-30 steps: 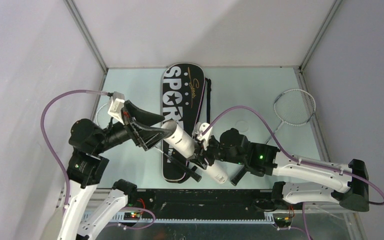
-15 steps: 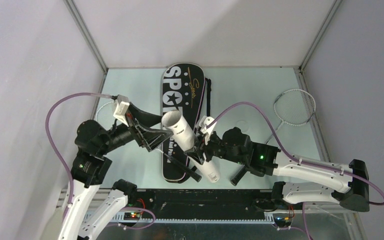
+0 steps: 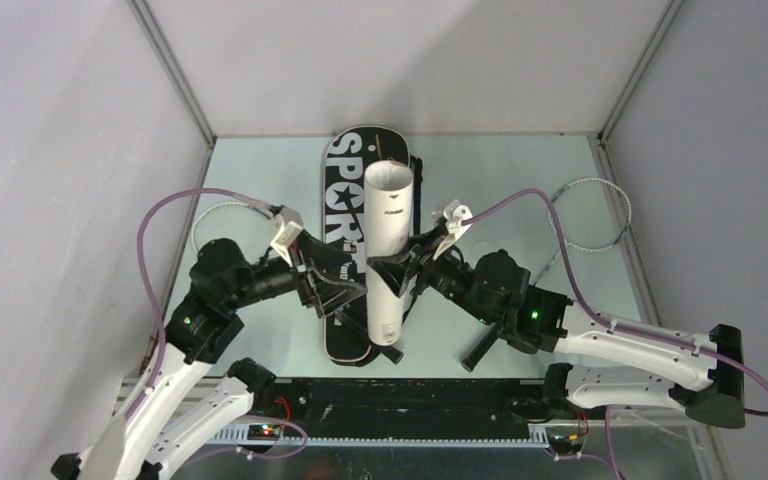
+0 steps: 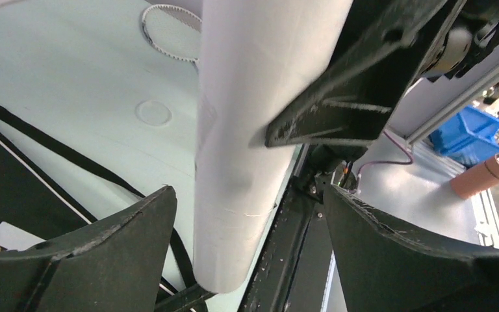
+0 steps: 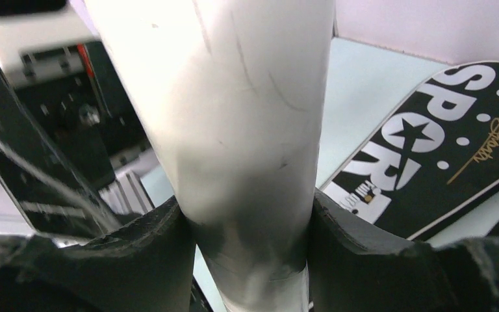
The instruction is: Pack up the badminton gear
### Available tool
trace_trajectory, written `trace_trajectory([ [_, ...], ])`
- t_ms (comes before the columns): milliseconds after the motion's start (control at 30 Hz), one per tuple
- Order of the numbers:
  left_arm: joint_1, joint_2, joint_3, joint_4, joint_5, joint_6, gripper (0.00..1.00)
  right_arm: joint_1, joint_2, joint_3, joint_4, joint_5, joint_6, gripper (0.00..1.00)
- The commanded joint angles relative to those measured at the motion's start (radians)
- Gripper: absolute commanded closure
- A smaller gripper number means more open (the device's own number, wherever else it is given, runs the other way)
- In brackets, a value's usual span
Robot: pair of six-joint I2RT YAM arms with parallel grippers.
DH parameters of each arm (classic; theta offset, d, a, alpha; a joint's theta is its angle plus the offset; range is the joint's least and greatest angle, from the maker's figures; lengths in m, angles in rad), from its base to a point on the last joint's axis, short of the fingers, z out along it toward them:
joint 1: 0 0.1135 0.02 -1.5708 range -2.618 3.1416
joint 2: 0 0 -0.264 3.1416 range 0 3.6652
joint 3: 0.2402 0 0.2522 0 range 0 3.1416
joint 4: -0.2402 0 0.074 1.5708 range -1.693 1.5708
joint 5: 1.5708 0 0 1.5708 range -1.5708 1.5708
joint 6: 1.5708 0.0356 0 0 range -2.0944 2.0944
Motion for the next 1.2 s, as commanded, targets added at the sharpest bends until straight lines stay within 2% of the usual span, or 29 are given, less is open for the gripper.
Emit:
trace_trajectory([
  [0,-0.113,0.03,-0.002,0.018,-0.13,0.099,0.09,-0.002,0.002,0.052,0.207,0.1,0.101,0.68],
  [133,-0.23,0.052,-0.007,0.034,-0.273,0.13,0.07,-0.003,0.022,0.052,0.249,0.156,0.167,0.68],
  [200,-0.278,0.059,-0.008,0.036,-0.395,0.152,0.06,-0.002,0.028,0.05,0.264,0.167,0.191,0.68],
  [333,-0.338,0.082,-0.017,0.047,-0.543,0.187,0.06,-0.002,0.027,0.004,0.316,0.18,0.235,0.68],
  [633,-0.378,0.152,-0.02,0.09,-0.591,0.211,0.03,-0.012,0.03,-0.034,0.315,0.183,0.302,0.67],
  [700,-0.379,0.163,-0.011,0.092,-0.566,0.219,0.08,-0.013,0.029,-0.047,0.312,0.179,0.319,0.66],
  [867,-0.38,0.195,0.026,0.058,-0.529,0.245,0.31,-0.023,0.007,-0.09,0.274,0.163,0.35,0.59],
  [1100,-0.379,0.231,0.043,0.037,-0.461,0.268,0.48,-0.059,-0.066,-0.15,0.192,0.104,0.351,0.33],
  [1167,-0.379,0.236,0.044,0.041,-0.451,0.254,0.51,-0.066,-0.098,-0.164,0.165,0.093,0.346,0.28],
])
